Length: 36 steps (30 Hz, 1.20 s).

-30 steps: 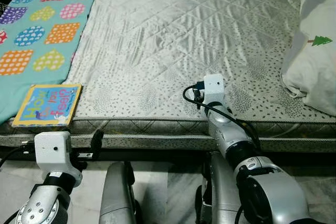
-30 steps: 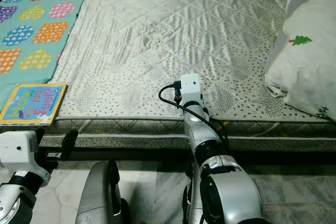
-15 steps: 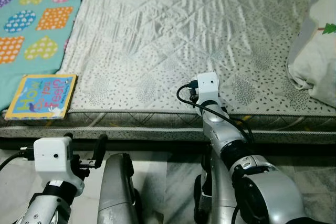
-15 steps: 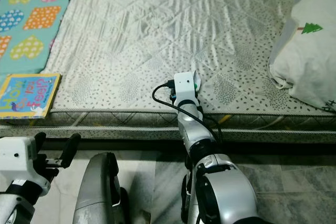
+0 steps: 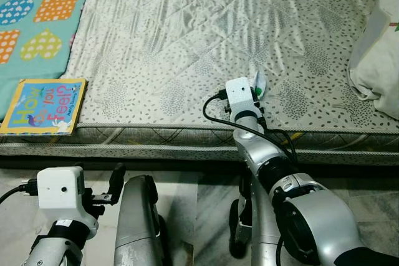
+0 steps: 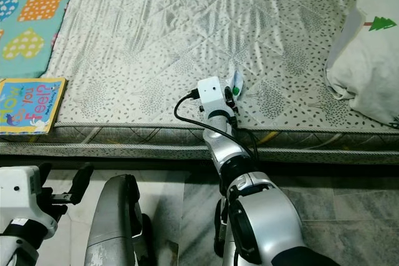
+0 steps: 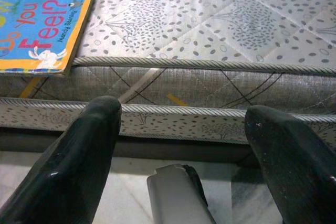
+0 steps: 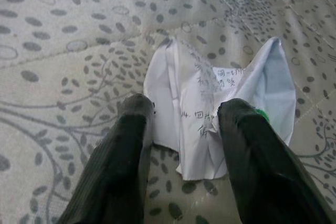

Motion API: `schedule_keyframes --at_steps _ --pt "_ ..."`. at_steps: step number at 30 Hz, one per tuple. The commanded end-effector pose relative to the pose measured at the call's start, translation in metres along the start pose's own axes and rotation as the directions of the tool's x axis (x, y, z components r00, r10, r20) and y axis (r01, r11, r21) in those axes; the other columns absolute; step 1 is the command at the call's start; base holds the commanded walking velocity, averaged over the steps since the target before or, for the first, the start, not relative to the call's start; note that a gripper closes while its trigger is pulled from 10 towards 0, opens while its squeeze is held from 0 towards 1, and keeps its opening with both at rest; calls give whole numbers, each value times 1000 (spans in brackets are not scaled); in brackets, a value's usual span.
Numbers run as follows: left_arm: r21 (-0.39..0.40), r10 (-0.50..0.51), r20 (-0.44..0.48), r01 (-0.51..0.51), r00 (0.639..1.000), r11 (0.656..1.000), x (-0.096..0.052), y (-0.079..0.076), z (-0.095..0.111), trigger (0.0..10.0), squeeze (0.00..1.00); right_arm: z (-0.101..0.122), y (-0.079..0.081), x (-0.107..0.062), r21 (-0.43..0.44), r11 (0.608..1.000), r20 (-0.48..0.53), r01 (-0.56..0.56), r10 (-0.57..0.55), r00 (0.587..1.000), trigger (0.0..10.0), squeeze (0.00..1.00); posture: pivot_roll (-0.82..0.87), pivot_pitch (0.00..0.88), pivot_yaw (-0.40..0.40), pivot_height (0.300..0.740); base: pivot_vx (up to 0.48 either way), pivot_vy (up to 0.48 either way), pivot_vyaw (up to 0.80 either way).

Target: Clean up the room

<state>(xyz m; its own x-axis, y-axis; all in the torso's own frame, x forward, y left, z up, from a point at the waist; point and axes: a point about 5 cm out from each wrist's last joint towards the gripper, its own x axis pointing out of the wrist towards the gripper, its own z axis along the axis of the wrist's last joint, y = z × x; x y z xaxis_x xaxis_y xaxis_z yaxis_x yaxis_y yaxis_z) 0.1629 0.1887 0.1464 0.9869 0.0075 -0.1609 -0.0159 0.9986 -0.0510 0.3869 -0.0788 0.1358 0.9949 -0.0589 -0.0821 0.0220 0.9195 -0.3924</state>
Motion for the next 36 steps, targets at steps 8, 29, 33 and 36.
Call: schedule_keyframes --at_steps 8,29,33,36 --pt "-4 25 -19 -25 1000 1000 -2 3 -3 10000 0 -20 -5 -2 -37 999 -55 -6 4 998 0 0 157 366 56 544 0 0 0" --pt "-2 34 -14 -34 999 999 1 7 -3 10000 0 -28 -15 -1 -59 998 -81 -10 5 997 0 0 162 343 53 544 0 0 0" --pt "-6 29 2 -29 1000 1000 7 6 -2 10000 0 -25 -19 1 4 1000 -71 -23 24 997 0 0 148 322 53 544 0 0 0" --pt "-11 26 28 -26 999 1000 16 6 1 10000 0 -19 -22 3 96 994 -30 -54 57 998 0 0 120 283 52 544 0 0 0"
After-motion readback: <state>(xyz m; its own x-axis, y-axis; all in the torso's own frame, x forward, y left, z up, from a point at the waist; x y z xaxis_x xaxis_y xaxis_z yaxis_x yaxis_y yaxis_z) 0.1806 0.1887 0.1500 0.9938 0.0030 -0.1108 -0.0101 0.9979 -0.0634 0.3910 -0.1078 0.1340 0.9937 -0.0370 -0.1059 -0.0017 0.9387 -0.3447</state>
